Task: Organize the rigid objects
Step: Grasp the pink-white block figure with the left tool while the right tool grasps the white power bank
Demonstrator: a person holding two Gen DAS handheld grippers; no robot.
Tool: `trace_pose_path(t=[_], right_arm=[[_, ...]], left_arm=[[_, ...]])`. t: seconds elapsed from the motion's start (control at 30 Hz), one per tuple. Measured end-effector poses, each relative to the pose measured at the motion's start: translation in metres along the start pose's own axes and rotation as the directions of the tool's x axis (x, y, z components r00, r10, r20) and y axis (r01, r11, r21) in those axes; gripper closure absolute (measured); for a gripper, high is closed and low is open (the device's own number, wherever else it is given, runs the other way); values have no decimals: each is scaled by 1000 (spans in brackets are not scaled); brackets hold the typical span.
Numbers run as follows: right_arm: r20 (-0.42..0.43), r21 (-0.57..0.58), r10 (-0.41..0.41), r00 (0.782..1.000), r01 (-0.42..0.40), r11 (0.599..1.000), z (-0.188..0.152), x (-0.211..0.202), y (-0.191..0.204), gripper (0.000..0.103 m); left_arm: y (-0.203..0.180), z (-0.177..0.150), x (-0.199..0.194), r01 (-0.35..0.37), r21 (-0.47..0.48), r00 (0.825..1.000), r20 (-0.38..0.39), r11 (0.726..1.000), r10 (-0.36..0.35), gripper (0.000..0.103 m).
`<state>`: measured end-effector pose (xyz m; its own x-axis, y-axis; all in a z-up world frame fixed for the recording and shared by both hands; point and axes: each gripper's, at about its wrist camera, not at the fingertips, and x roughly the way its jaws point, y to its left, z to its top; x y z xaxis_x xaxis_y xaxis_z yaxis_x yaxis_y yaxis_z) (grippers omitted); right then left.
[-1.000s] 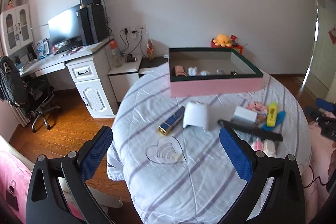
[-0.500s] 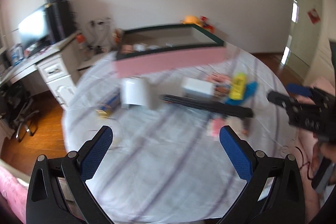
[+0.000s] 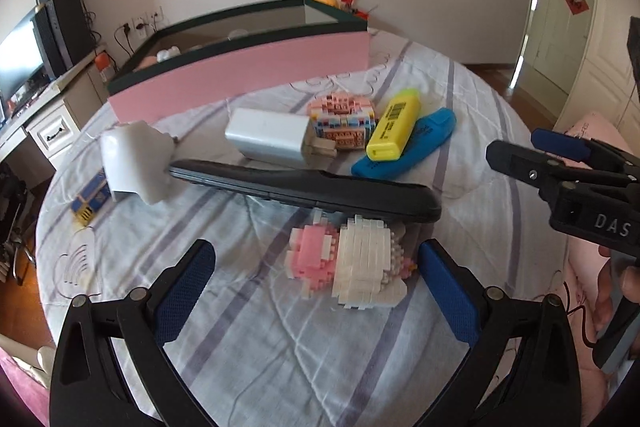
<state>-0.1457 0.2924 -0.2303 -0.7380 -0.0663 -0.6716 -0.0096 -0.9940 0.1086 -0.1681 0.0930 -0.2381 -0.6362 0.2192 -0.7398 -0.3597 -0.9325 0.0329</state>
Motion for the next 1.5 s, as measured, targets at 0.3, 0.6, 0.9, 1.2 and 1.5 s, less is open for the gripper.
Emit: trace_pose_path(t=[0.3, 0.6, 0.9, 1.2, 1.5], right_arm=[[-5, -16, 8, 1000, -8, 1000, 4, 6, 7, 20], [9, -76, 31, 999, -30, 997, 21, 10, 38, 20], [-15, -228, 111, 994, -112, 967, 40, 34, 108, 21], [-76, -339, 90, 993, -111, 934, 45, 63, 141, 46], [-86, -430, 58, 995, -90, 898, 44, 69, 155, 66]], left_arm=[[0, -1, 2, 65, 2, 998, 18, 998, -65, 41], [52, -11, -26, -11, -62, 999, 44, 998, 14, 41], [103, -14, -43, -87, -146, 993, 70, 985, 98, 41], [121, -12, -47, -79, -170, 991, 90, 982, 95, 41], [126, -11, -40, -70, -173, 993, 79, 982, 84, 41]])
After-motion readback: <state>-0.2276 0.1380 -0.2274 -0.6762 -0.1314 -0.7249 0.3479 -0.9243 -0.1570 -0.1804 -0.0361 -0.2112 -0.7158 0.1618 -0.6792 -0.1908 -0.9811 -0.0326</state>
